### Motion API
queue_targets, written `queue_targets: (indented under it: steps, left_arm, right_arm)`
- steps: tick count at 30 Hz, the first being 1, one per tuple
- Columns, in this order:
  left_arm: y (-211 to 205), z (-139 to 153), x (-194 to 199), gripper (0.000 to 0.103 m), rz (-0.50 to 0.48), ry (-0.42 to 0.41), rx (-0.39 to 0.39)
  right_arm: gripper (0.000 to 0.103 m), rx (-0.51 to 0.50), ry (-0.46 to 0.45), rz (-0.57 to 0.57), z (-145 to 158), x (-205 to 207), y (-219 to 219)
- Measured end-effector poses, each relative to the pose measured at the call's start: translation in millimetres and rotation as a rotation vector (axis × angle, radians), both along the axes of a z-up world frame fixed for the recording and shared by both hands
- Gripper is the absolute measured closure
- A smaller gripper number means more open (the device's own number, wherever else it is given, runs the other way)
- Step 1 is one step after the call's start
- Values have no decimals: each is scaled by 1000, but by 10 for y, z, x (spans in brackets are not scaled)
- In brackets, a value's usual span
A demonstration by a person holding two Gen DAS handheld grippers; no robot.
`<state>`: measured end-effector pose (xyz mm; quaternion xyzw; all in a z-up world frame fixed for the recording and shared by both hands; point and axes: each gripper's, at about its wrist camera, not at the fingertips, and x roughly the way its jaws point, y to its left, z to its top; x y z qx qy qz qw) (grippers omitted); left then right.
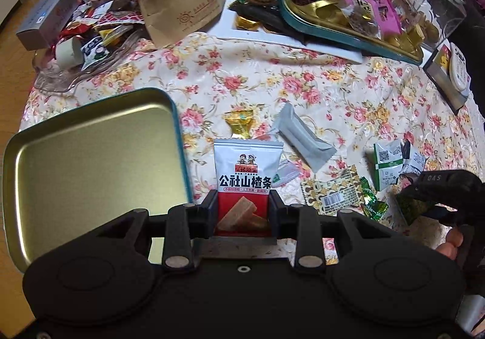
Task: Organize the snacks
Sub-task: 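Lift the green bag with the right tool while the left tool grasps the red-white hawthorn packet, then carry both packets over the gold tray and open both tools to drop them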
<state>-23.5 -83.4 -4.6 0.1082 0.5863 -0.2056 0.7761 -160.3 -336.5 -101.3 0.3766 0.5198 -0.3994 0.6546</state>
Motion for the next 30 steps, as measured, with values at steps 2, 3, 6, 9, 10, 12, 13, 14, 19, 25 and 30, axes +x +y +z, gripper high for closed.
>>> queue_targets:
  steps: [2, 3, 6, 9, 10, 12, 13, 14, 19, 25, 30]
  left_arm:
    - [102, 48, 54, 61, 20, 0, -7]
    - [160, 76, 85, 61, 33, -5, -8]
    - [354, 148, 183, 61, 81, -24, 0]
    - [570, 190, 285, 61, 140, -34, 7]
    - [660, 192, 332, 61, 167, -34, 15]
    - [818, 199, 404, 61, 215, -43, 35]
    - [898, 206, 437, 61, 240, -51, 46]
    - [970, 210, 470, 61, 264, -60, 59]
    - [1315, 219, 632, 60, 358, -89, 96]
    - [1534, 304, 673, 57, 374, -131, 94]
    - [1608, 348, 694, 56, 369, -106, 41]
  right_arm:
    - [62, -15, 10, 11, 29, 3, 26]
    - [62, -23, 11, 10, 58, -21, 40]
    - [62, -36, -11, 23, 198, -54, 81]
    - [62, -44, -56, 48, 378, -36, 160]
    - [62, -44, -73, 60, 453, -30, 194]
    - [62, -41, -112, 88, 581, 5, 278]
    - [62, -39, -130, 107, 643, 50, 342]
    - [62, -38, -145, 127, 693, 84, 410]
    - [62, -40, -217, 258, 932, 324, 880]
    - [62, -46, -270, 457, 1120, 601, 1621]
    - [62, -49, -298, 590, 1168, 738, 2081]
